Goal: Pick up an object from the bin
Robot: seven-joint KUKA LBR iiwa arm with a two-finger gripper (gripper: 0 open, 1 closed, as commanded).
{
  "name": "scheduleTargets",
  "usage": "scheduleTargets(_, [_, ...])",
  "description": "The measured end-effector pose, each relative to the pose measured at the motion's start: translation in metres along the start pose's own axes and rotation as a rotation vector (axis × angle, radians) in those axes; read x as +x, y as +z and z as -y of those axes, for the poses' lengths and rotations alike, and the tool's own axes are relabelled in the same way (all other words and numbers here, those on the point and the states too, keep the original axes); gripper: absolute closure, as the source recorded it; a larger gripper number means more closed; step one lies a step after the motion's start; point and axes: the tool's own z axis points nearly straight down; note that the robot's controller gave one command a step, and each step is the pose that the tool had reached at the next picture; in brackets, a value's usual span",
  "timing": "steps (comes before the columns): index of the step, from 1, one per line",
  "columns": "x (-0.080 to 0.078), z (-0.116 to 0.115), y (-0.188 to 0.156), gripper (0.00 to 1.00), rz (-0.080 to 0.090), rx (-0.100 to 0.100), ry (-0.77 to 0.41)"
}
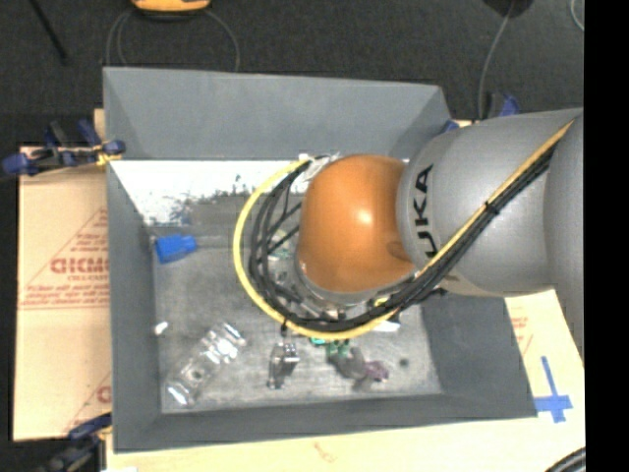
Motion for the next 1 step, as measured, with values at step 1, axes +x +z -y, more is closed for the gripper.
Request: scheduleTargets(1, [-0.0224,-0.0416,0.1069,0.00,0.014,-0.001,0.006])
